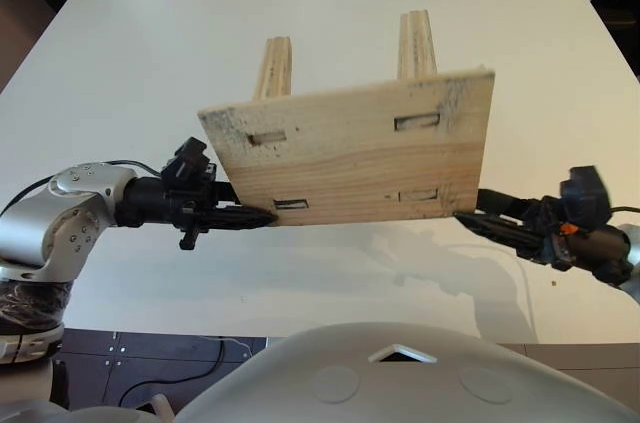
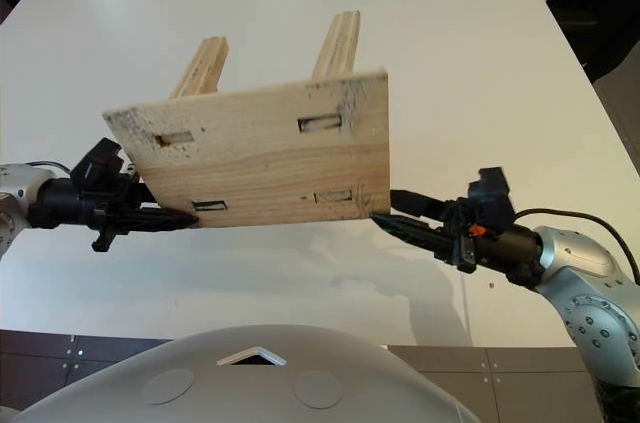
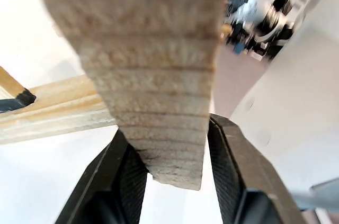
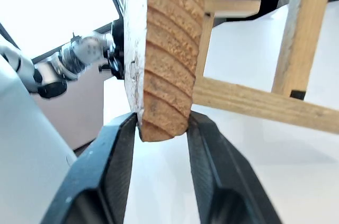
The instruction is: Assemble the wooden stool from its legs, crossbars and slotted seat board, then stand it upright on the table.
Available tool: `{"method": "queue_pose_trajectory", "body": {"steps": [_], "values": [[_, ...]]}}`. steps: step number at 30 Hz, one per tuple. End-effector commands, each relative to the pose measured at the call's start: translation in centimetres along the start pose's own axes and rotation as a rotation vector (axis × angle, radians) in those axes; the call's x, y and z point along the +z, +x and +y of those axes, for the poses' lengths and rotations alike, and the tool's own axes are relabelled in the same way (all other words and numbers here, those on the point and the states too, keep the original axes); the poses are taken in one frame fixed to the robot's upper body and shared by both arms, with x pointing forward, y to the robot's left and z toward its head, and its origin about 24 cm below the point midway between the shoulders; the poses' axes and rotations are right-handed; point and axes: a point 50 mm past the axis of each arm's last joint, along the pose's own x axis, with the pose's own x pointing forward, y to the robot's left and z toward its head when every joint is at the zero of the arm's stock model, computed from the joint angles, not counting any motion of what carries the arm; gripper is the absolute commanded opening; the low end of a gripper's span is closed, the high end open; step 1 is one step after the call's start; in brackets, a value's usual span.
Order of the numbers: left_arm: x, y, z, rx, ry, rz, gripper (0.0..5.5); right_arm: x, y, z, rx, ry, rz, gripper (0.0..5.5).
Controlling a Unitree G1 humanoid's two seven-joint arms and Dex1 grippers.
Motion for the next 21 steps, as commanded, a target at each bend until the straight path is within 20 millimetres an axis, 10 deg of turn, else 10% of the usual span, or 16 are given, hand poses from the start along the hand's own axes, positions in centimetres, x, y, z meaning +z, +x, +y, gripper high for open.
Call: {"method": "queue_pose_trajectory", "body": {"steps": [1,21], "values": [[8.7,4.2,-2.6,-0.066,-0.015,-0.436,1.64,4.4,5.3,5.9,0.186,0.093,-0.378,1.39],[13.0,7.3,3.8,0.478,-0.26,-0.663,1.64,6.5,9.3,-0.9,-0.31,0.284,-0.606,1.4]]}}
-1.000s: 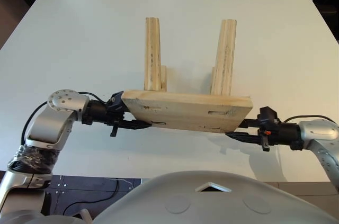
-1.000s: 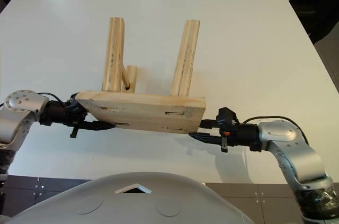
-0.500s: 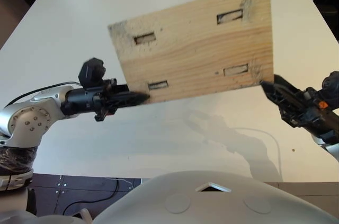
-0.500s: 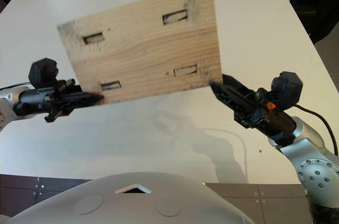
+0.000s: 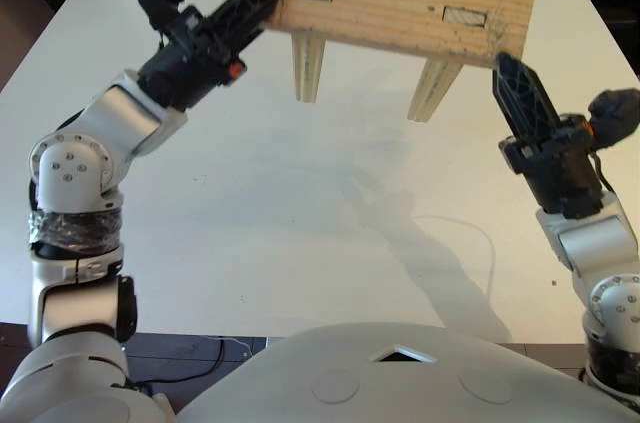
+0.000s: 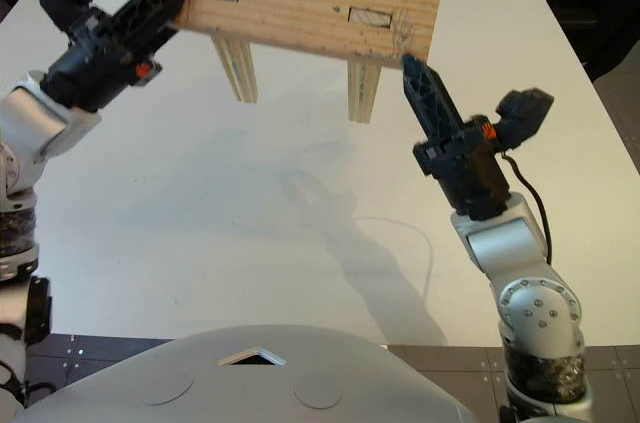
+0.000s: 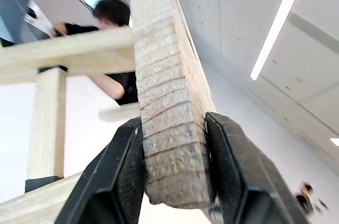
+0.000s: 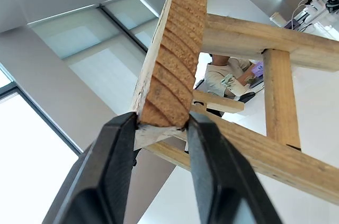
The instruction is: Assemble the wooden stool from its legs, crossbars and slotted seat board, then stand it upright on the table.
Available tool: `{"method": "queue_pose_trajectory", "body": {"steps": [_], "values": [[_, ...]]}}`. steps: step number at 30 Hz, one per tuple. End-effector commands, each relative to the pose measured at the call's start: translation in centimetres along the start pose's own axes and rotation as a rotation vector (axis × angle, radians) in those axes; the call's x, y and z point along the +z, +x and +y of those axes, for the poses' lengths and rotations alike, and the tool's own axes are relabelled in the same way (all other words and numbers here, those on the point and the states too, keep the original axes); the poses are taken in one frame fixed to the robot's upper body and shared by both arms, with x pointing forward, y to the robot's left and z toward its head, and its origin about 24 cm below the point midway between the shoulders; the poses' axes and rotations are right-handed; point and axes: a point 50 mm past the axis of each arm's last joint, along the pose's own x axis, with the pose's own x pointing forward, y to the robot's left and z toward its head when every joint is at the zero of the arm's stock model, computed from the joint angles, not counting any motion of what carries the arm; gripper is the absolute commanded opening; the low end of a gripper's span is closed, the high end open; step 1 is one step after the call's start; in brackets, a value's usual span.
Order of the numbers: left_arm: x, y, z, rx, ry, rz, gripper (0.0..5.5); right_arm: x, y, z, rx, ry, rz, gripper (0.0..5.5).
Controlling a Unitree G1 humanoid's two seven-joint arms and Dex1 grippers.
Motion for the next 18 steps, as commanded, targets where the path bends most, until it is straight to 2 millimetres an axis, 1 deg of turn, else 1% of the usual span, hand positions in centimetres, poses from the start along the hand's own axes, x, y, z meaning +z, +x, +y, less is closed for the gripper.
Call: {"method": "queue_pose_trajectory", "body": {"steps": [1,4,7,9,10,11,13,14,18], "values": [[-1.6,1.4,-0.3,0.088,0.078,0.089,1.64,-0.1,2.3,1.5,0.03,-0.054,0.046,1.4],[-1.8,1.7,0.6,0.174,0.076,0.083,1.64,0.1,3.0,0.6,-0.05,-0.061,0.042,1.4],[-1.8,2.1,0.8,0.213,0.078,0.08,1.64,-0.3,3.3,-0.4,-0.134,-0.058,0.058,1.4],[-2.0,2.3,1.2,0.254,0.081,0.083,1.64,-0.6,3.4,-1.1,-0.179,-0.047,0.064,1.92],[-2.0,2.4,1.7,0.286,0.081,0.08,2.0,-0.6,3.4,-1.5,-0.207,-0.038,0.059,2.07],[-2.1,2.5,2.0,0.302,0.079,0.072,2.17,-0.6,3.5,-1.8,-0.228,-0.026,0.052,2.3],[-2.3,2.6,2.7,0.338,0.071,0.067,2.39,-0.6,3.6,-2.5,-0.271,-0.004,0.035,2.5],[-2.4,2.6,2.9,0.352,0.065,0.066,2.65,-0.5,3.7,-2.9,-0.294,0.005,0.03,2.73],[-2.9,2.6,4.5,0.448,0.043,0.084,3.21,-0.2,3.9,-4.0,-0.367,0.02,-0.009,3.26]]}}
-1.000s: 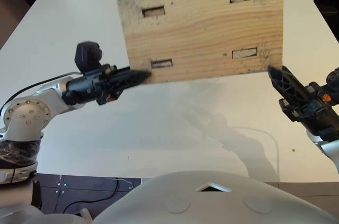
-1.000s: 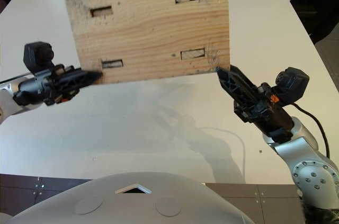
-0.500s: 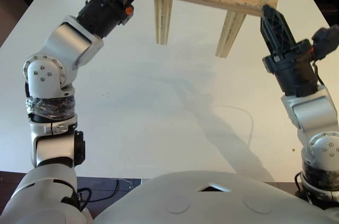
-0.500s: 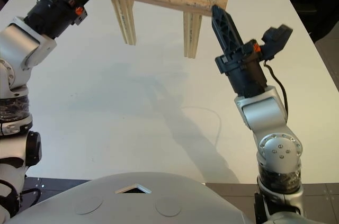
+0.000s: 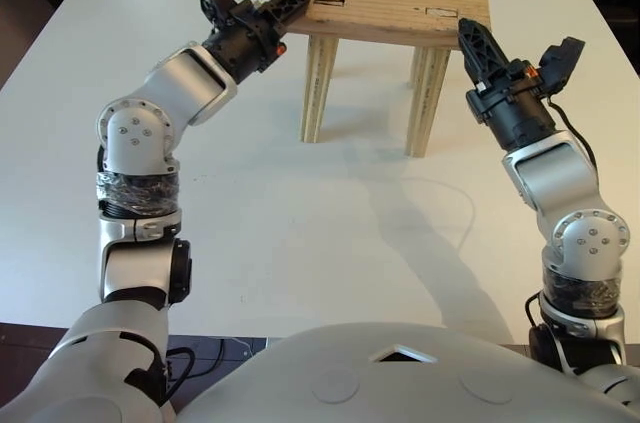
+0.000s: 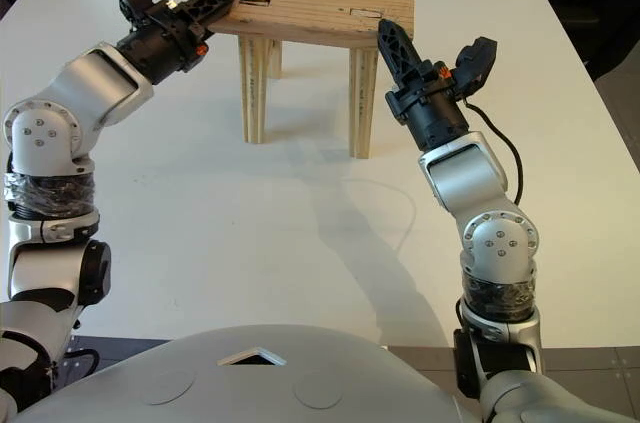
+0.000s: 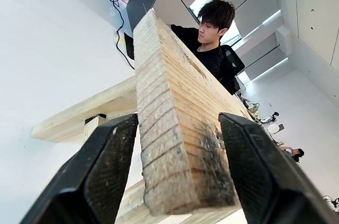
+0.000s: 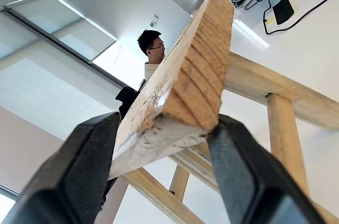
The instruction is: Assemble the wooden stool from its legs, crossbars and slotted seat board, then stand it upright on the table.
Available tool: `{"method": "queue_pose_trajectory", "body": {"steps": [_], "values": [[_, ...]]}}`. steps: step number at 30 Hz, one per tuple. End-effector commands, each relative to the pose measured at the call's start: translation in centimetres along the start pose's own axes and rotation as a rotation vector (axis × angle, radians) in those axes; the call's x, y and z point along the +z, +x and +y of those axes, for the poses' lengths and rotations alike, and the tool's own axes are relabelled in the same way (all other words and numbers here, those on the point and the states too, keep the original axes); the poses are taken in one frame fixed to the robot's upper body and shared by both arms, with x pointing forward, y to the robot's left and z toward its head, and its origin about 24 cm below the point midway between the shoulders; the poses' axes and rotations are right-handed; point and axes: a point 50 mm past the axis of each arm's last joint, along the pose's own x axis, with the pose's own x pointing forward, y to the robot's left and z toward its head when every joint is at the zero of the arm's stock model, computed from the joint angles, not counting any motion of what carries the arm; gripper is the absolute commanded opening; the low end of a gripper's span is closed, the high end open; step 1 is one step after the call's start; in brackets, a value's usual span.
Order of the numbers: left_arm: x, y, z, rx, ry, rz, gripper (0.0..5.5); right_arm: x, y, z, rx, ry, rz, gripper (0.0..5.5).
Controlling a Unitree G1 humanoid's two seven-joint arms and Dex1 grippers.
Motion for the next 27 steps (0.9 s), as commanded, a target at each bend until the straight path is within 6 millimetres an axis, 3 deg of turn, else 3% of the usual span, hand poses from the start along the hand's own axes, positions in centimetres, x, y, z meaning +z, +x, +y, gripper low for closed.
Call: {"method": "queue_pose_trajectory", "body": {"steps": [1,7,14,20,27], "values": [[-0.4,0.6,1.4,0.107,0.005,0.025,3.35,0.6,0.7,-0.4,-0.05,0.007,-0.039,3.4],[-0.2,0.7,2.3,0.154,0.022,0.005,4.05,0.6,0.7,-0.3,-0.052,-0.03,-0.047,4.22],[-0.1,-1.1,0.4,-0.008,0.359,-0.035,4.05,0.3,0.2,1.1,0.058,-0.156,-0.053,4.22],[1.3,-3.3,-0.8,-0.158,0.487,-0.099,4.05,1.1,-0.7,2.3,0.151,-0.268,-0.094,4.22],[1.7,-4.2,1.4,-0.039,0.64,-0.128,4.05,1.2,-0.8,0.1,0.01,-0.541,-0.106,4.22]]}}
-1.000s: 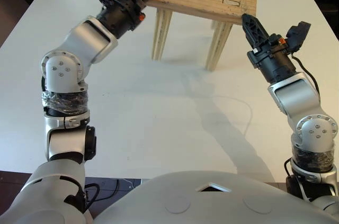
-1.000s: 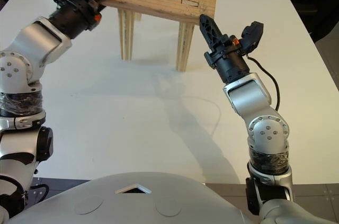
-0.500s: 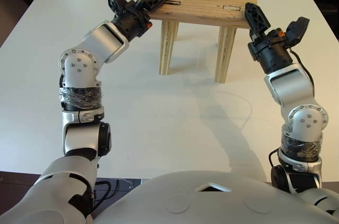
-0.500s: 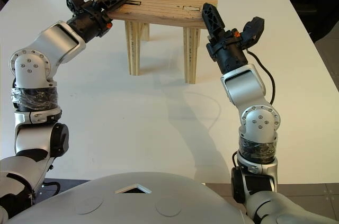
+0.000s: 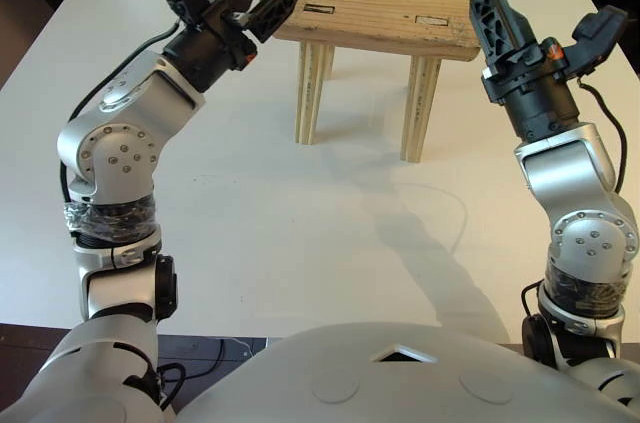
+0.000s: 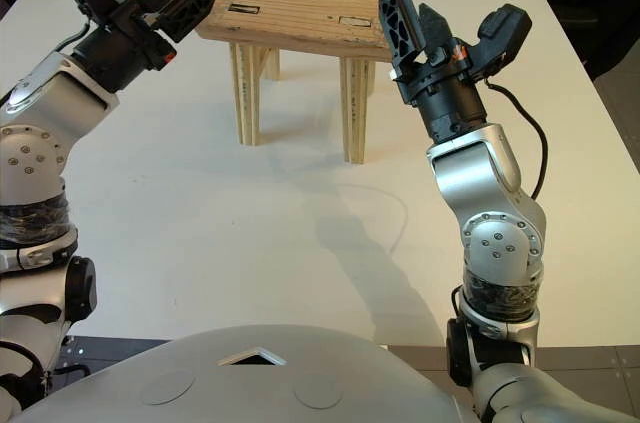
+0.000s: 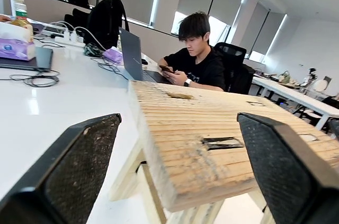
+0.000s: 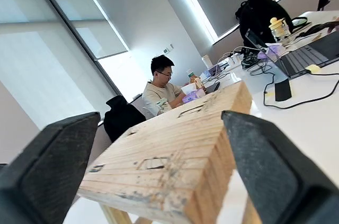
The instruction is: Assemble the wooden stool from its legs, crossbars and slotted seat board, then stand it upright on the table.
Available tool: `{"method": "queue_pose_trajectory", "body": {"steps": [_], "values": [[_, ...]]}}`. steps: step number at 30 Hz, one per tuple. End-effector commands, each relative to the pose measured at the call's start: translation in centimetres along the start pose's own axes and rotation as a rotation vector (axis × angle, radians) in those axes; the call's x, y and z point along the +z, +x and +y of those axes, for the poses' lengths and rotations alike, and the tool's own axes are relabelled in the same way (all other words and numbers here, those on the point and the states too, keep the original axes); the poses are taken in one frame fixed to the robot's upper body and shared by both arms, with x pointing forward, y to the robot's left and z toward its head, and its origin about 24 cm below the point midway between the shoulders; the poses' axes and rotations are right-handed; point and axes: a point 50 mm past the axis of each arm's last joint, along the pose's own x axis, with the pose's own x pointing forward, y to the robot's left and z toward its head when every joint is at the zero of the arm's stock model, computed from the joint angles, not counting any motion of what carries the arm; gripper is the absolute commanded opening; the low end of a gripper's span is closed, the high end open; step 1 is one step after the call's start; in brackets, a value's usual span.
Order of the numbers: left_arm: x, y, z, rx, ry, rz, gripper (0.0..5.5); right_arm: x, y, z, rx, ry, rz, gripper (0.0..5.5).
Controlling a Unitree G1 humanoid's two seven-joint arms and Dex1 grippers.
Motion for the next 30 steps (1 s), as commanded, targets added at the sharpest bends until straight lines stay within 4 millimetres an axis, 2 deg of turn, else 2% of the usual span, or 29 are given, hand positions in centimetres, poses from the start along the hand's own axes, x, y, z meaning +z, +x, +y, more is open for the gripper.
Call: {"method": "queue_pose_trajectory", "body": {"steps": [1,3,6,10,14,19,23,30], "values": [[-1.0,-0.4,1.0,0.079,0.067,0.033,4.05,-1.2,-0.3,-1.6,-0.095,-0.15,0.056,4.22],[-1.3,-0.7,2.2,0.161,0.121,0.036,4.05,-1.4,-0.3,-2.5,-0.167,-0.26,0.053,4.22],[-2.6,-1.4,4.6,0.302,0.342,0.071,4.05,-1.7,-0.9,-5.0,-0.318,-0.48,0.04,4.22],[-4.4,-2.6,7.3,0.45,0.409,0.087,4.05,-2.3,-1.9,-7.1,-0.406,-0.611,0.033,4.22],[-6.1,-3.5,8.8,0.517,0.482,0.107,4.05,-3.6,-2.7,-8.8,-0.439,-0.73,0.079,4.22],[-8.4,-3.8,9.2,0.526,0.537,0.16,4.05,-5.0,-3.0,-9.7,-0.427,-0.781,0.137,4.22],[-10.2,-4.0,9.3,0.513,0.566,0.211,4.05,-6.9,-4.0,-11.5,-0.452,-0.895,0.251,4.22],[-12.5,-3.6,8.5,0.492,0.569,0.244,4.05,-10.1,-5.9,-14.0,-0.523,-0.934,0.373,4.22]]}}
